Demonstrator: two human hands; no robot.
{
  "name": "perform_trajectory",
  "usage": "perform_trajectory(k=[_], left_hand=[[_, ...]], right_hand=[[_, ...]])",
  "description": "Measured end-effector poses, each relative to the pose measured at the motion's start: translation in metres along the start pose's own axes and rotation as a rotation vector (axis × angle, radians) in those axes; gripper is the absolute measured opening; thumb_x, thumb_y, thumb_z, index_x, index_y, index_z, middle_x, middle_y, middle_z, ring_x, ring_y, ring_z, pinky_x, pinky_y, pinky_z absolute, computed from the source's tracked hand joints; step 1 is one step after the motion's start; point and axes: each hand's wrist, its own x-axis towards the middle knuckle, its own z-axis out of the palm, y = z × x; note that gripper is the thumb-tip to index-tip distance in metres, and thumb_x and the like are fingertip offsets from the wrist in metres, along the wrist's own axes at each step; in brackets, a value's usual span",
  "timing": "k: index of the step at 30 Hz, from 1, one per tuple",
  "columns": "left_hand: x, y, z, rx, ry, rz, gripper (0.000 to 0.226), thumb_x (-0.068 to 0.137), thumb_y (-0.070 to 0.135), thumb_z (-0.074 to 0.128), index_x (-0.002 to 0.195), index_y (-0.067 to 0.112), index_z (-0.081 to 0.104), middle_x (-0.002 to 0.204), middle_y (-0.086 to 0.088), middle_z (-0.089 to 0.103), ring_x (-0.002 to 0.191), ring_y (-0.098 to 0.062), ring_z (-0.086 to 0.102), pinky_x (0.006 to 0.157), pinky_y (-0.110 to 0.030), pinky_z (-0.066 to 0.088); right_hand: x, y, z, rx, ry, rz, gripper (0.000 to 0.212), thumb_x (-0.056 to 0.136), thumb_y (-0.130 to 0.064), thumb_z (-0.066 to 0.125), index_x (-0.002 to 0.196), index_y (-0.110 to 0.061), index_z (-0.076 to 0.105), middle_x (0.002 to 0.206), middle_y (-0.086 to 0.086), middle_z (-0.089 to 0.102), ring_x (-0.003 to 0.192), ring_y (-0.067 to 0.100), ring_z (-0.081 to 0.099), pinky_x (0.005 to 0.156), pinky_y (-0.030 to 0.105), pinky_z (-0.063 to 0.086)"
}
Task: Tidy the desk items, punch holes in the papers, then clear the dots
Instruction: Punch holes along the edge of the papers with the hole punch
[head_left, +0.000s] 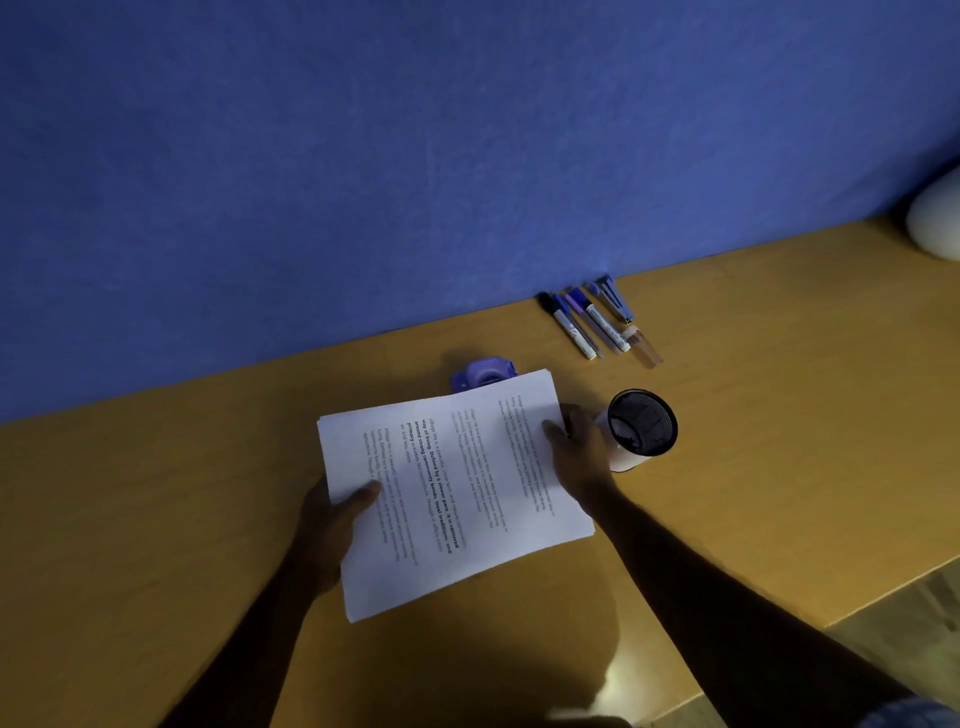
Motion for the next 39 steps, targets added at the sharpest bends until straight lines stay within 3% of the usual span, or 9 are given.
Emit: perform_trajectory(k=[4, 7, 11, 15, 18, 22, 28, 33, 39], left_hand=[[-0.004, -0.003, -0.006, -0.049, 0.033, -0.050, 0.022, 0.091, 0.006, 0.059, 0.113, 0.007, 0.063, 0.099, -0.017, 0.072, 0.089, -0.031, 0.072, 0.063, -0.036, 0.059], [-0.007, -0.005, -0.009, -0.062, 0.045, -0.070, 0.021, 0.090, 0.006, 0.060, 0.110, 0.005, 0.063, 0.095, -0.016, 0.073, 0.083, -0.029, 0.073, 0.059, -0.033, 0.058], [-0.007, -0.008, -0.014, -0.063, 0.063, -0.093, 0.021, 0.090, 0.007, 0.061, 0.111, 0.007, 0.065, 0.098, -0.017, 0.073, 0.085, -0.031, 0.073, 0.063, -0.037, 0.058], [-0.007, -0.011, -0.017, -0.094, 0.065, -0.117, 0.023, 0.088, 0.008, 0.062, 0.110, 0.009, 0.066, 0.098, -0.017, 0.074, 0.085, -0.032, 0.073, 0.063, -0.039, 0.058], [-0.009, -0.014, -0.017, -0.084, 0.055, -0.122, 0.025, 0.087, 0.011, 0.064, 0.111, 0.007, 0.066, 0.099, -0.021, 0.072, 0.084, -0.035, 0.072, 0.063, -0.038, 0.058], [-0.013, -0.017, -0.013, -0.085, 0.026, -0.124, 0.030, 0.083, 0.015, 0.064, 0.111, 0.004, 0.065, 0.097, -0.021, 0.072, 0.084, -0.036, 0.072, 0.062, -0.038, 0.058], [-0.017, -0.023, -0.012, -0.101, 0.018, -0.148, 0.026, 0.088, 0.009, 0.059, 0.113, 0.000, 0.062, 0.099, -0.025, 0.070, 0.084, -0.039, 0.070, 0.065, -0.041, 0.057], [-0.020, -0.026, -0.014, -0.088, 0.048, -0.171, 0.018, 0.090, 0.007, 0.060, 0.108, 0.005, 0.065, 0.090, -0.017, 0.074, 0.077, -0.032, 0.073, 0.058, -0.034, 0.057], [-0.022, -0.025, -0.016, -0.142, 0.056, -0.163, 0.023, 0.084, 0.009, 0.063, 0.107, 0.007, 0.066, 0.092, -0.018, 0.073, 0.078, -0.031, 0.073, 0.059, -0.033, 0.058]], right_hand=[[0.003, -0.010, -0.001, -0.176, -0.039, -0.094, 0.036, 0.096, -0.029, 0.054, 0.129, -0.014, 0.052, 0.117, 0.004, 0.064, 0.096, 0.017, 0.060, 0.078, 0.035, 0.052], [0.014, -0.027, -0.001, -0.272, -0.003, -0.235, 0.039, 0.093, -0.030, 0.058, 0.129, -0.013, 0.053, 0.124, 0.007, 0.058, 0.107, 0.022, 0.059, 0.088, 0.039, 0.053], [0.045, -0.056, 0.001, -0.385, -0.023, -0.433, 0.041, 0.091, -0.022, 0.062, 0.130, -0.012, 0.054, 0.130, 0.008, 0.055, 0.114, 0.022, 0.055, 0.093, 0.039, 0.052], [0.079, -0.079, 0.006, -0.494, -0.258, -0.418, 0.047, 0.087, -0.013, 0.067, 0.131, -0.018, 0.055, 0.135, 0.003, 0.054, 0.122, 0.020, 0.052, 0.098, 0.035, 0.049], [0.094, -0.089, 0.010, -0.718, -0.451, -0.487, 0.055, 0.083, -0.019, 0.073, 0.134, -0.018, 0.053, 0.137, 0.005, 0.053, 0.125, 0.023, 0.050, 0.096, 0.033, 0.046], [0.105, -0.093, 0.020, -0.850, -0.542, -0.583, 0.053, 0.082, -0.020, 0.075, 0.131, -0.019, 0.054, 0.131, 0.004, 0.058, 0.121, 0.022, 0.052, 0.095, 0.033, 0.045], [0.114, -0.093, 0.028, -0.853, -0.535, -0.606, 0.044, 0.087, -0.025, 0.071, 0.128, -0.019, 0.057, 0.126, 0.003, 0.063, 0.117, 0.021, 0.056, 0.093, 0.031, 0.047], [0.112, -0.109, 0.045, -0.787, -0.626, -0.619, 0.039, 0.091, -0.023, 0.067, 0.129, -0.014, 0.060, 0.129, 0.005, 0.063, 0.118, 0.019, 0.057, 0.089, 0.019, 0.040], [0.098, -0.132, 0.083, -0.752, -0.744, -0.675, 0.037, 0.092, -0.017, 0.065, 0.128, -0.011, 0.061, 0.127, 0.007, 0.064, 0.116, 0.021, 0.058, 0.086, 0.020, 0.041]])
